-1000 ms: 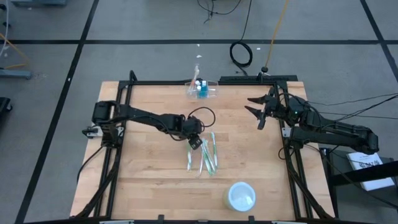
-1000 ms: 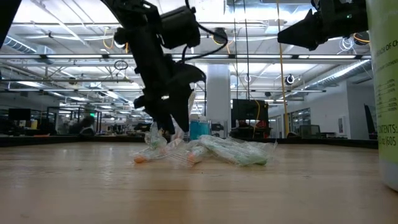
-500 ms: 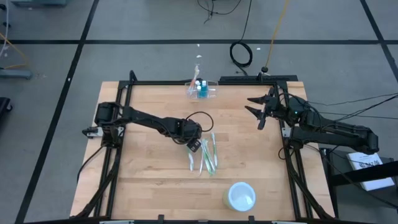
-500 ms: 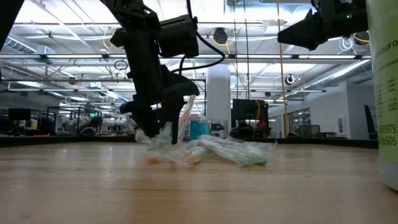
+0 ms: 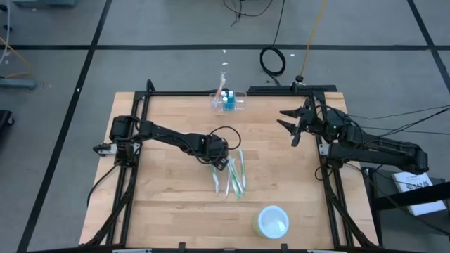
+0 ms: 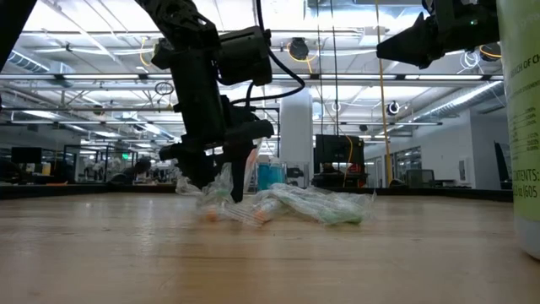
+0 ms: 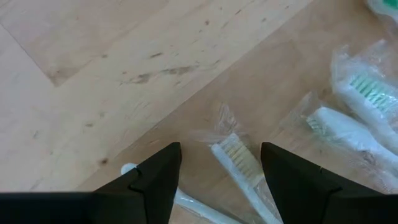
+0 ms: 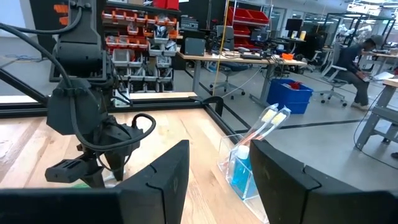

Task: Pick & Place toothbrushing station
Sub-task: Put the orange toothbrush into the transparent organizer

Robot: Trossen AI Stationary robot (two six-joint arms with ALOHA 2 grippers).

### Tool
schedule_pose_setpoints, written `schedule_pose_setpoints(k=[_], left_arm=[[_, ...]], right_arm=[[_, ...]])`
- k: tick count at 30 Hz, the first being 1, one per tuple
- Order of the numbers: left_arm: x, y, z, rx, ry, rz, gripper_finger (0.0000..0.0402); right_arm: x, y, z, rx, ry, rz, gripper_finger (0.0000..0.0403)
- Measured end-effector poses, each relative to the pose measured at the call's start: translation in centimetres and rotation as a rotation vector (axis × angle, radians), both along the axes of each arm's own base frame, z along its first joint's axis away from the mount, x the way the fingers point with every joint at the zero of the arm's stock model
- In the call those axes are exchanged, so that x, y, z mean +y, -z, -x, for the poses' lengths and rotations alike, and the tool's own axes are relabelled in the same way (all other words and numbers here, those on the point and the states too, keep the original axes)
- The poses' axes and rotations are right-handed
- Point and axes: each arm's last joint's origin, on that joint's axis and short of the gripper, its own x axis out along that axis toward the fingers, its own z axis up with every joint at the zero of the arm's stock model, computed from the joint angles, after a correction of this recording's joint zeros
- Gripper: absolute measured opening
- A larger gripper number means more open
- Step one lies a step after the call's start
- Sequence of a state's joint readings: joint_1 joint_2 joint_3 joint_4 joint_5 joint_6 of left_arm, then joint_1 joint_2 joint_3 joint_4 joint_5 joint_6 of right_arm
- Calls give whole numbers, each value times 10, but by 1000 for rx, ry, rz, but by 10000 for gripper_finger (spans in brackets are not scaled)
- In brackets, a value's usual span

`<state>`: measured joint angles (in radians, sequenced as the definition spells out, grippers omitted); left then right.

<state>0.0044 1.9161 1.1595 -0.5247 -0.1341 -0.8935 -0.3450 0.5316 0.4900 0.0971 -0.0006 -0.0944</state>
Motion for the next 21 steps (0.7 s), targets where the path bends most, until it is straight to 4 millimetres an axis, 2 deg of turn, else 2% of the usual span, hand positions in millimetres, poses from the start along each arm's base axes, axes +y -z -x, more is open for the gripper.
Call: schedule_pose_setpoints(k=[4, 12, 16, 21], left_arm=[[0, 0, 1, 9, 9, 6, 193], [1, 0, 0, -2, 29, 48, 80], [5, 0, -3, -27, 113, 80, 44], [6, -13, -5, -107, 202, 34, 9]], right_arm=[[0, 0, 0, 0, 0, 0, 160], [0, 0, 0, 0, 0, 0, 160], [0, 0, 0, 0, 0, -1, 160], [0, 0, 0, 1, 0, -1, 160]])
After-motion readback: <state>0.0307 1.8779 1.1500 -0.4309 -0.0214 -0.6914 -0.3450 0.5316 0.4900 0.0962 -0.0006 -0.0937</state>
